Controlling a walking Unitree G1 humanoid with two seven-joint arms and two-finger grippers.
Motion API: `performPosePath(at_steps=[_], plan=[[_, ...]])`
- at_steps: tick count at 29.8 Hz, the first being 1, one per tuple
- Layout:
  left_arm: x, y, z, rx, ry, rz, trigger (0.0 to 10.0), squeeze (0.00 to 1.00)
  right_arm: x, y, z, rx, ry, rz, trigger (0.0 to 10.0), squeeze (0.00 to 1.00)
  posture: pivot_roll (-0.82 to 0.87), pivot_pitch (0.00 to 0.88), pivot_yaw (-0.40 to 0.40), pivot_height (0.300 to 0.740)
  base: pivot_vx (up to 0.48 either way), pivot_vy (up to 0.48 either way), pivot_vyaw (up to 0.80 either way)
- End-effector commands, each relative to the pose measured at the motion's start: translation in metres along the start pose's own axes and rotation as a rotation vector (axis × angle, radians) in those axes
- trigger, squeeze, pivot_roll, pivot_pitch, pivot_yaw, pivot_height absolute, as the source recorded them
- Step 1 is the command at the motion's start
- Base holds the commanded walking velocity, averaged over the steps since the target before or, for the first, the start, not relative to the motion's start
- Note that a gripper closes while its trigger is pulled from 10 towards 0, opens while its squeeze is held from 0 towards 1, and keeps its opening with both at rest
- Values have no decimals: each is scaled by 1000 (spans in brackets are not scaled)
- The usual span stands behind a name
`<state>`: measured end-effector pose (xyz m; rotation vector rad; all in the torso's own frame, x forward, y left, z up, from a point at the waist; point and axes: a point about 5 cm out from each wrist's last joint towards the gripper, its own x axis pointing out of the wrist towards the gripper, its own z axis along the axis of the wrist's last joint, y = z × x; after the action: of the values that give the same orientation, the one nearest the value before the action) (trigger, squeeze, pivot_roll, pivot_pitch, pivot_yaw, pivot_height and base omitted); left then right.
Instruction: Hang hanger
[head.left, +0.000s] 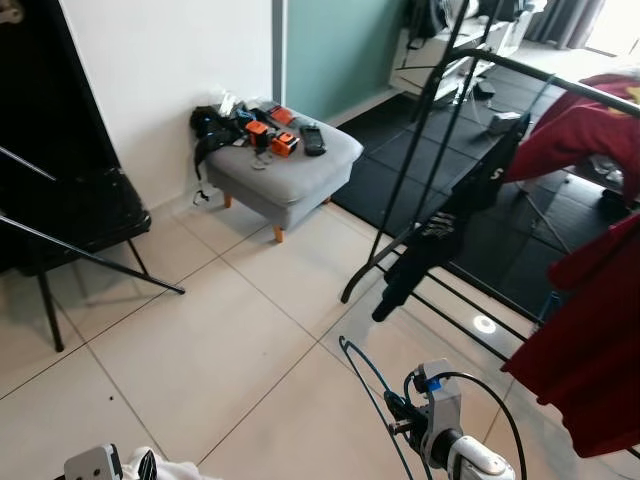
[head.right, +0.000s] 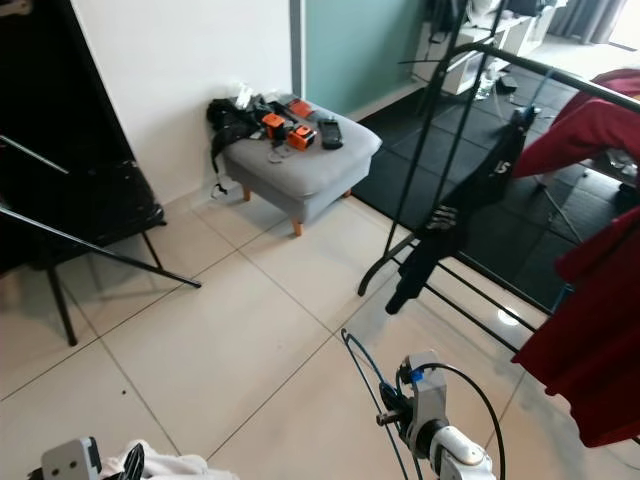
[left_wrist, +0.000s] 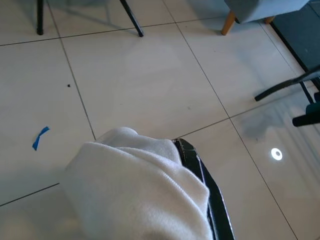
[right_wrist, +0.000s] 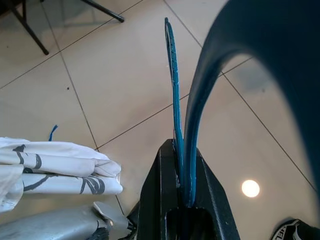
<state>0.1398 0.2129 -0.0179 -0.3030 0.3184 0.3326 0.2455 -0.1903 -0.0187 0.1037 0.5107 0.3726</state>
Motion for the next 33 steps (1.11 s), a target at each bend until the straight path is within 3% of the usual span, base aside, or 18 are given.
performPosePath(at_steps=[1, 22, 28, 30, 31, 33], plan=[[-2, -1, -2, -12, 12, 5, 10000, 0, -2, 0, -2, 5, 8, 2, 10000, 0, 58, 150, -86, 740, 0, 0, 556], [-4, 0, 4, -12, -49, 81, 10000, 0, -1, -1, 0, 16, 8, 12, 10000, 0, 45, 165, -93, 740, 0, 0, 546], [-4, 1, 8, 34, -80, 130, 10000, 0, -2, -5, 3, 27, -34, -70, 10000, 0, 51, 157, -97, 740, 0, 0, 525], [5, 28, 28, 52, -90, 149, 10000, 0, -3, -7, 3, 31, -40, -103, 10000, 0, 50, 157, -98, 740, 0, 0, 513], [5, 28, 28, 52, -90, 149, 10000, 0, -3, -7, 3, 31, -40, -103, 10000, 0, 50, 157, -98, 740, 0, 0, 513], [8, 48, 44, 45, -93, 145, 10000, 0, -3, -6, 1, 75, -43, -124, 10000, 0, 43, 161, -98, 740, 0, 0, 500]])
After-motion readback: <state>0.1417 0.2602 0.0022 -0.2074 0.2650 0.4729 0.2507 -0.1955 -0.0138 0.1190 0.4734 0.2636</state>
